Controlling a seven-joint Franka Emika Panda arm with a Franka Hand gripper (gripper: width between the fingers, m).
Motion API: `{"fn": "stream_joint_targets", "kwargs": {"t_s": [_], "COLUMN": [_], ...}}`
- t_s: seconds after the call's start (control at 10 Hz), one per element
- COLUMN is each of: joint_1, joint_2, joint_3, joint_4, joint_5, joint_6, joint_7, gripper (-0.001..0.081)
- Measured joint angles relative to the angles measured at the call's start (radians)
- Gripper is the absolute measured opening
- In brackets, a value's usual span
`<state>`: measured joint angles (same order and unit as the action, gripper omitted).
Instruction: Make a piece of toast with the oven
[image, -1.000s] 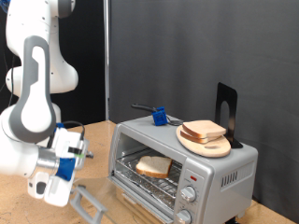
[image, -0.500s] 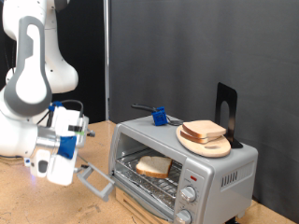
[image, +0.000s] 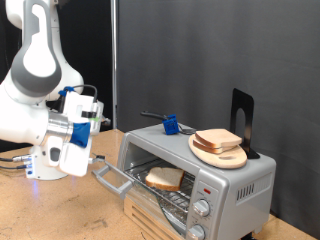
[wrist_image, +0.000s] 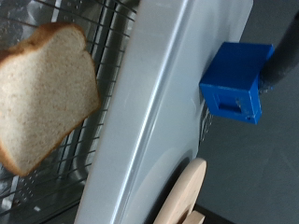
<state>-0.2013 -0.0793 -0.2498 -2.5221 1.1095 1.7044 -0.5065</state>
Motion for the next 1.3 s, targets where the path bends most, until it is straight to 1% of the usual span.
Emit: {"fn": "stream_joint_targets", "kwargs": {"t_s": [0.1,0.4,0.5,0.7,0.8,0.9,1.0,1.1,1.2,1.3], "joint_1": [0.001,0.002,0.001,-0.011,-0.019,-0.023,-0.023,-0.022,-0.022,-0.022], "joint_2": [-0.010,-0.006,-0.003,-0.002,-0.001,0.004,0.017,0.043,0.077,0.118], "joint_3": [0.012,0.036,0.037,0.033,0.027,0.024,0.026,0.028,0.029,0.030], "joint_4": [-0.004,-0.006,-0.007,-0.019,-0.034,-0.055,-0.075,-0.084,-0.084,-0.080], "joint_5": [0.002,0.002,-0.012,-0.087,-0.119,-0.132,-0.133,-0.125,-0.107,-0.085], "joint_6": [0.025,0.091,0.095,0.122,0.170,0.255,0.361,0.451,0.511,0.552], "joint_7": [0.016,0.051,0.070,0.077,0.072,0.049,0.013,-0.029,-0.068,-0.099], "gripper": [0.0682,0.0682,0.0682,0.0682,0.0682,0.0682,0.0682,0.0682,0.0682,0.0682]}}
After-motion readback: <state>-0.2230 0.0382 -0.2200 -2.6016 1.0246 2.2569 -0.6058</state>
